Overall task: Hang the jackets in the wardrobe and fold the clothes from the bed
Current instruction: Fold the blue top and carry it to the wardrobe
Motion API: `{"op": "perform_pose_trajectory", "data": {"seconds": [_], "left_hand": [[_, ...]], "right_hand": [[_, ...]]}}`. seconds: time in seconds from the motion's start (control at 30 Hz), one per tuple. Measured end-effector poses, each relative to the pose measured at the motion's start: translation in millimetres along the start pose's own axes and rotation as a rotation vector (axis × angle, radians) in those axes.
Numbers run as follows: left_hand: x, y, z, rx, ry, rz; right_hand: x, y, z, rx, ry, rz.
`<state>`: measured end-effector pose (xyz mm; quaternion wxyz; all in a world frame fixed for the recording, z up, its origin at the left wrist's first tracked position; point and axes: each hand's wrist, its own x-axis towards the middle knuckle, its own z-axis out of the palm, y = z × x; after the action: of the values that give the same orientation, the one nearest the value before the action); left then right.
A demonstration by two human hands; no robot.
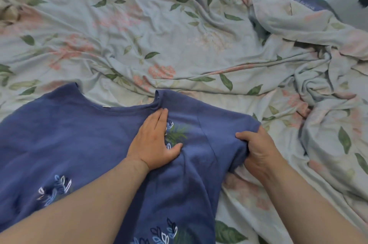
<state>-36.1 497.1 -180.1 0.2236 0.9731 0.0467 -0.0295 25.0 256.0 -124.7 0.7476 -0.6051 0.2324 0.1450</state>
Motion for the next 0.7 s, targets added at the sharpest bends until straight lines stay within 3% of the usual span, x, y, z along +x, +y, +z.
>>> {"op": "perform_pose_trajectory", "data": {"seconds": [0.13, 0.3, 0.43, 0.57, 0.7], "left_hand": [[10.5, -0.7, -34.8, -0.088, -0.203, 0.074], [-23.3, -5.5, -89.0, -0.104, 0.135, 0.233], [-82.2, -55.9, -87.2, 0.024, 0.228, -0.035], [-135.0, -123.0, -81.2, 0.178, 0.220, -0.381], [-157.5, -152.3, -62.2, 0.234, 0.166, -0.388]], "right_hand": [[-11.7, -19.6, 4.7, -0.404, -0.070, -0.165], [-37.0, -29.0, 28.5, -0.840, -0.075, -0.376], [-60.3, -10.0, 73.9, -1.014, -0.185, -0.508], [-81.4, 29.6, 129.3, -1.015, -0.438, -0.334], [-101.4, 64.0, 156.0, -0.597, -0.529, 0.003]]}}
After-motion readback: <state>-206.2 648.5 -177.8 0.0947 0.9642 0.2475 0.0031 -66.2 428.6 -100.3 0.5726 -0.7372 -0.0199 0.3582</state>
